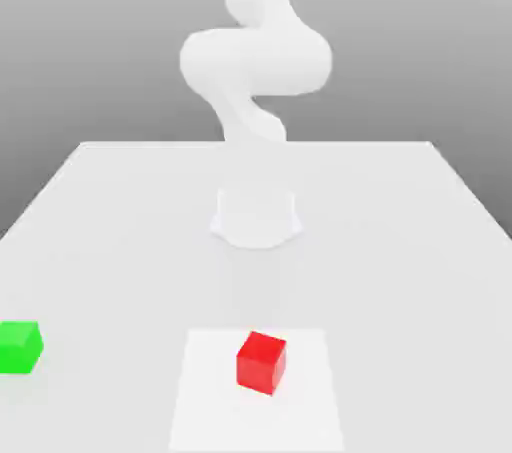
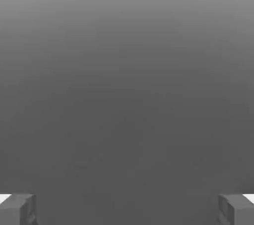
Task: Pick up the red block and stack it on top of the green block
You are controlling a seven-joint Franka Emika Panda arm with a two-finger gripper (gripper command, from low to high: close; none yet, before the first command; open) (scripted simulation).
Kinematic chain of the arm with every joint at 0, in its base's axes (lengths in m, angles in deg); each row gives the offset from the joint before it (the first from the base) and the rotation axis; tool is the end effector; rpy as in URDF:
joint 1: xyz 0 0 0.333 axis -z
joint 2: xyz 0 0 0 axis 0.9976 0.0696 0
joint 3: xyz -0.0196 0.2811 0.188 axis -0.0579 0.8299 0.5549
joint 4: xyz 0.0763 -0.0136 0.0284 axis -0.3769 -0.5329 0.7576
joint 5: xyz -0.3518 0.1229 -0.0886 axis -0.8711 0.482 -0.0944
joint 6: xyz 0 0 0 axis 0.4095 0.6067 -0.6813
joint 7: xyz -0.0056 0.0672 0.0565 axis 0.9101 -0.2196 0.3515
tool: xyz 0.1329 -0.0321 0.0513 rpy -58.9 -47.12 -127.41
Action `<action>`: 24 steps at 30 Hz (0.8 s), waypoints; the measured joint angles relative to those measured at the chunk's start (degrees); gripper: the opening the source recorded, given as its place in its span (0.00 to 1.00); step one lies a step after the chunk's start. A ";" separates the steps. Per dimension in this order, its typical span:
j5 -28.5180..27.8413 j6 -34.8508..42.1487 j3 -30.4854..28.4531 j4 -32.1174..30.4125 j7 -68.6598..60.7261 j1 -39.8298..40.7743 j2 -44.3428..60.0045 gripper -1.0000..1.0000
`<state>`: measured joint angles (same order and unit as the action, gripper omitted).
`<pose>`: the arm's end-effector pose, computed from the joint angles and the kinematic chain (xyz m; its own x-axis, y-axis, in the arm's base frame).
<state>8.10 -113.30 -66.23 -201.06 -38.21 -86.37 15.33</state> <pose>0.3809 -0.0018 0.6497 0.5118 -0.7493 0.4202 -0.5540 -0.6617 -0.5052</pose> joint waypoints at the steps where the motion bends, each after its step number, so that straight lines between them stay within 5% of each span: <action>1: 0.83 -1.34 -0.20 -1.28 0.55 -0.15 2.38 0.50; 12: 5.53 -14.69 1.13 -14.03 8.62 -0.47 26.01 0.50; 19: -0.05 -23.35 2.15 -22.13 19.78 0.55 40.21 0.50; 24: -2.54 -31.52 1.28 -22.11 22.54 0.09 50.28 0.50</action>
<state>5.56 -144.82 -64.95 -223.16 -15.67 -86.29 65.61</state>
